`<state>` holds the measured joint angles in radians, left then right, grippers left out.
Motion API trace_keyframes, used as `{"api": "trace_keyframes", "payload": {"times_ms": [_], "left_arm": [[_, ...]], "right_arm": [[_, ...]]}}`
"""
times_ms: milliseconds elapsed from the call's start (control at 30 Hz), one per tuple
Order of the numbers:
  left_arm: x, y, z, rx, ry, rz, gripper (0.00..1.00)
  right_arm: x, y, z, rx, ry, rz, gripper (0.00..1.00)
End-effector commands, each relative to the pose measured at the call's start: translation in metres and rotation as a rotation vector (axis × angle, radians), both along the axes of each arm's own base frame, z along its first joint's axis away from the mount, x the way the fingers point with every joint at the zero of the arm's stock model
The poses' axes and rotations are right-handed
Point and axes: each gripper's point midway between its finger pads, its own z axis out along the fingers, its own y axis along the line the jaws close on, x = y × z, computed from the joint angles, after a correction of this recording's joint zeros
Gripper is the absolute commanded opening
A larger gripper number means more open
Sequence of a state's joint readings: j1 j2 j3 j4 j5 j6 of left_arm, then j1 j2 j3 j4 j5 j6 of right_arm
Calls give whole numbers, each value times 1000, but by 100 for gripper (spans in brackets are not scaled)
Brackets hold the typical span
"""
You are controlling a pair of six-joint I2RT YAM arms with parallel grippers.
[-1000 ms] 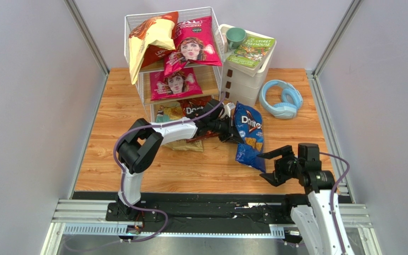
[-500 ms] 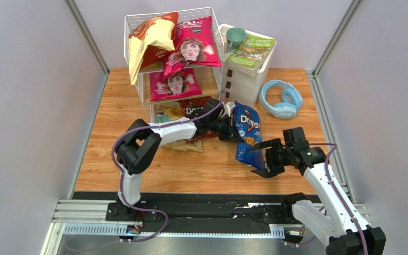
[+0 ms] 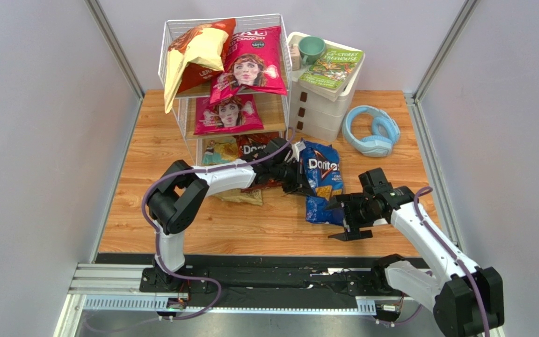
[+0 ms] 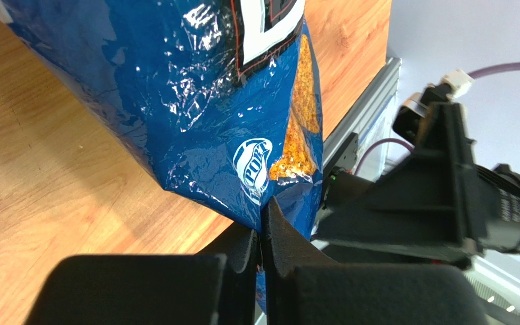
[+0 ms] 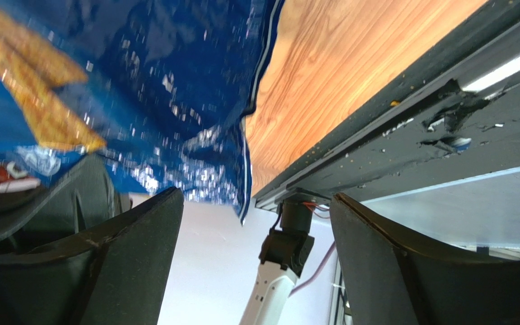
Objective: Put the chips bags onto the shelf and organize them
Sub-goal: Pick up the potato chip from the center of the board.
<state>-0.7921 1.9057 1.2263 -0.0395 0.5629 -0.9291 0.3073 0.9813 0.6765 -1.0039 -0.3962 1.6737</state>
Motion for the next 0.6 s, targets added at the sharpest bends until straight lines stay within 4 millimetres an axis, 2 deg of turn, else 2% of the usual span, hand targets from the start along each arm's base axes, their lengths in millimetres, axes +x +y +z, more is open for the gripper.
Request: {"api": "trace_keyframes", "payload": {"times_ms": [0,167,300,467,567], "left_arm": [[4,4,15,-5,-28,25,0],[5,1,12,-2,-33,11,0],[3,0,8,8,-29,-8,0],[0,3,4,44,-34,-32,0],[-1,4,1,58,-29,-45,0]], "right_arm": [[13,1,-16,-28,12,-40,85],[16,-2,-32,-95,38,-49,86],[40,-8,-41,-107,-61,-171,86],[31,-14,-57,-157,-38,-194,86],[29,-12,-64,-175,-21,-188,86]]}}
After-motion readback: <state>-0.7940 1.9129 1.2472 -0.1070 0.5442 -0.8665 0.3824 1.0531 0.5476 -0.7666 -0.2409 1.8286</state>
